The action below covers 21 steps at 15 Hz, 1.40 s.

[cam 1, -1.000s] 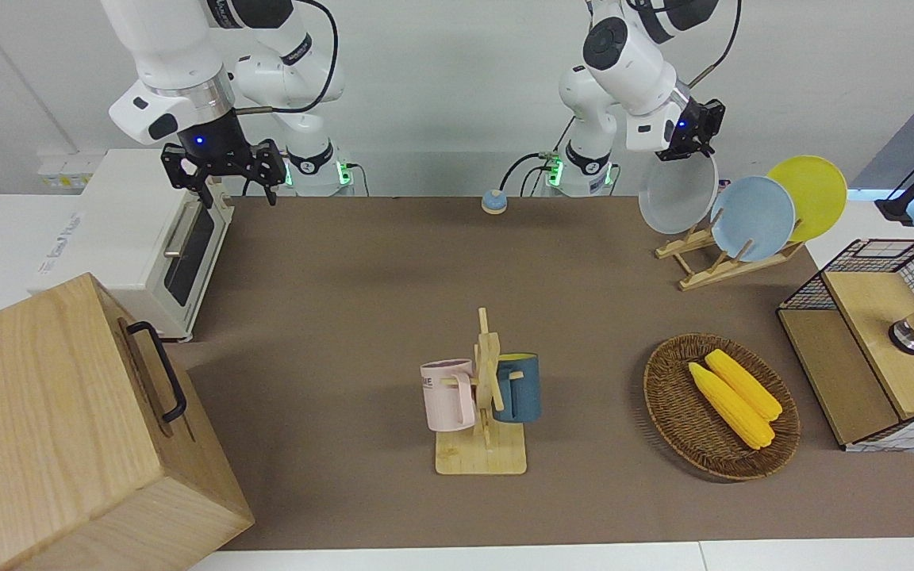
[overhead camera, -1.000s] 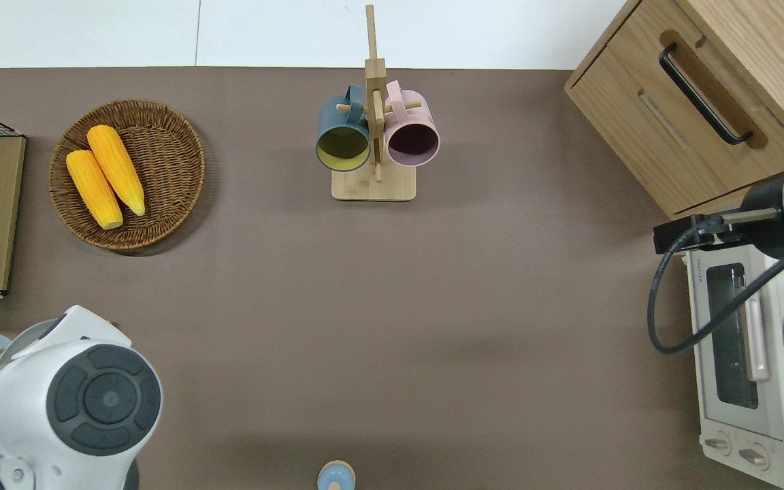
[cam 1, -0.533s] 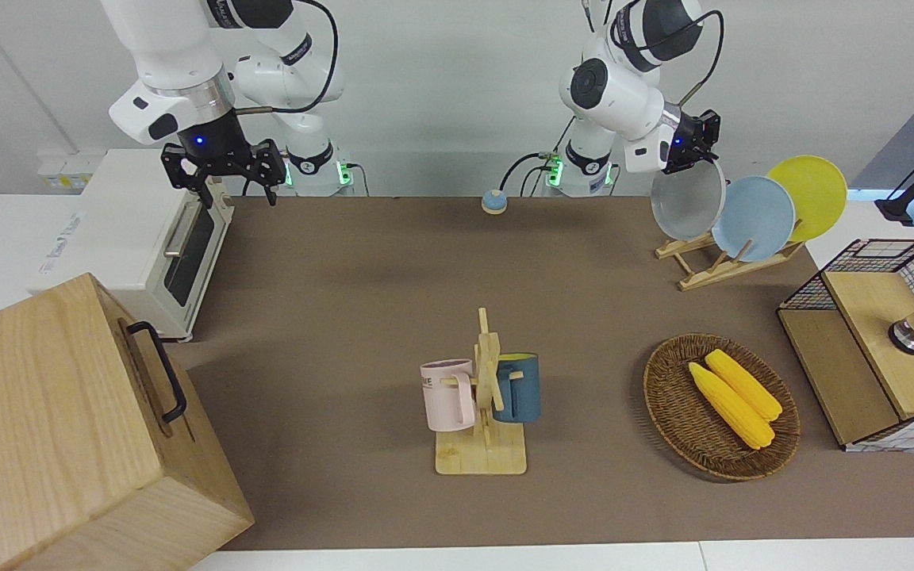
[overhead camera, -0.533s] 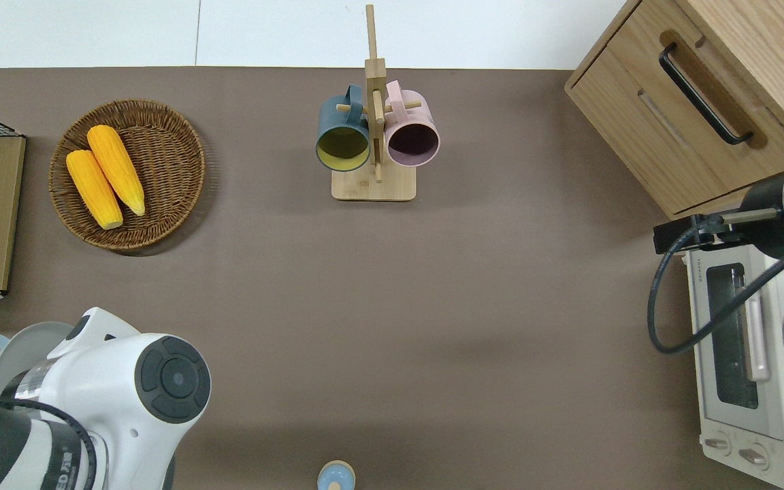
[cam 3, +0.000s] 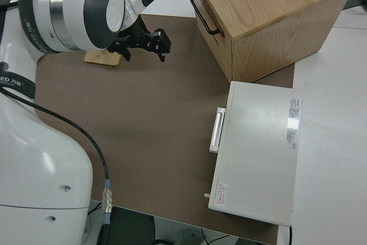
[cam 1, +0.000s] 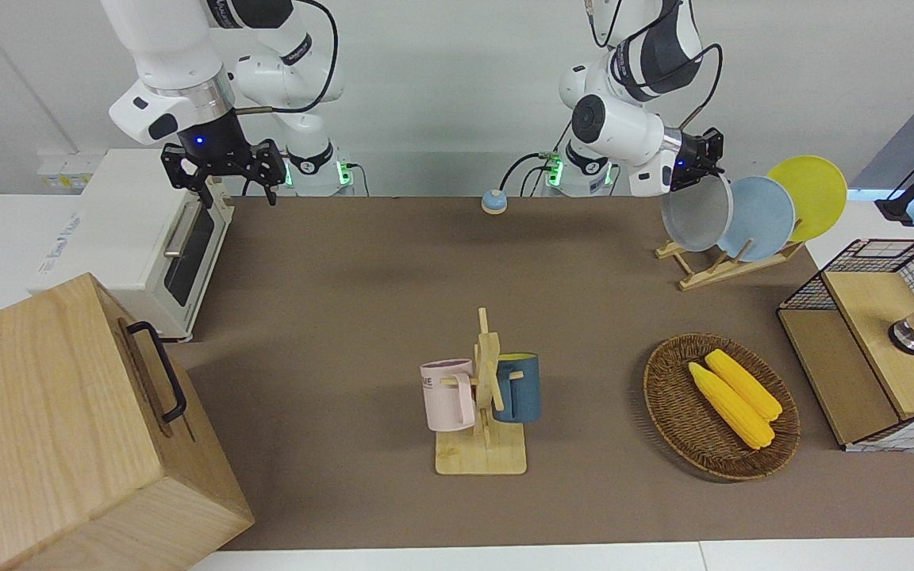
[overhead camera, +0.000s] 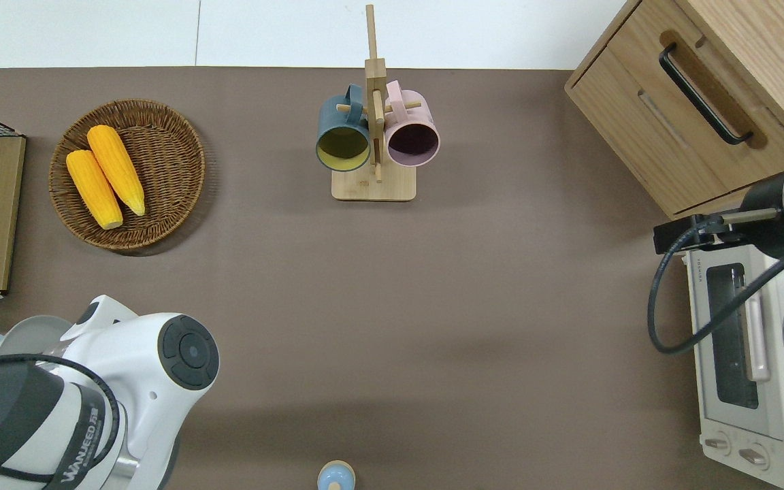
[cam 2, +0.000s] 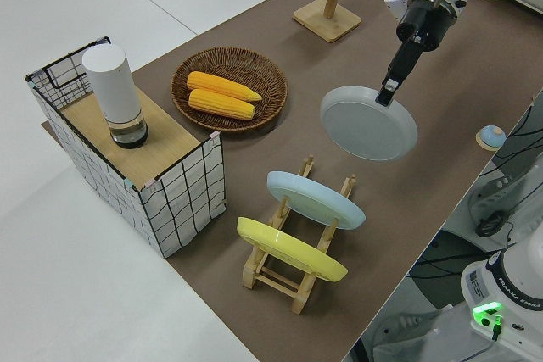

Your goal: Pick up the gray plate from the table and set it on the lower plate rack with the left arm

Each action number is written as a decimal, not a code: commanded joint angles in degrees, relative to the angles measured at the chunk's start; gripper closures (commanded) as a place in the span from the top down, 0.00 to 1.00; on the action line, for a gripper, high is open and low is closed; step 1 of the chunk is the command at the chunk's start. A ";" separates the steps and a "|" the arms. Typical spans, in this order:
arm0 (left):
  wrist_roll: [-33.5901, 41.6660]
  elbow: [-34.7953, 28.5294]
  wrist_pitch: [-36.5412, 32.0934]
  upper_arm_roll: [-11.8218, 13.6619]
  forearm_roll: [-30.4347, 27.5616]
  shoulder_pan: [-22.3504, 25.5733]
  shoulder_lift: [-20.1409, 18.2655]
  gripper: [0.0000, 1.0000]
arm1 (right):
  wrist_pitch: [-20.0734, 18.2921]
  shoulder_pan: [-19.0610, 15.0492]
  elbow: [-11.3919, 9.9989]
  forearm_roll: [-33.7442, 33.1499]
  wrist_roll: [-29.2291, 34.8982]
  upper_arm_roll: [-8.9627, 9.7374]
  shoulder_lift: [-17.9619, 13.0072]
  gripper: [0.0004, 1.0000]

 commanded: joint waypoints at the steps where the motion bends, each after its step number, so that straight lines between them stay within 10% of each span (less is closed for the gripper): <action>1: -5.15 -1.28 -0.91 -0.23 3.61 0.10 3.10 0.00 | -0.92 -1.28 1.14 -0.17 0.75 1.18 0.54 0.98; 21: -15.10 -2.51 -0.47 0.56 7.92 0.81 12.69 0.07 | -0.92 -1.28 1.23 -0.17 0.84 1.18 0.54 0.98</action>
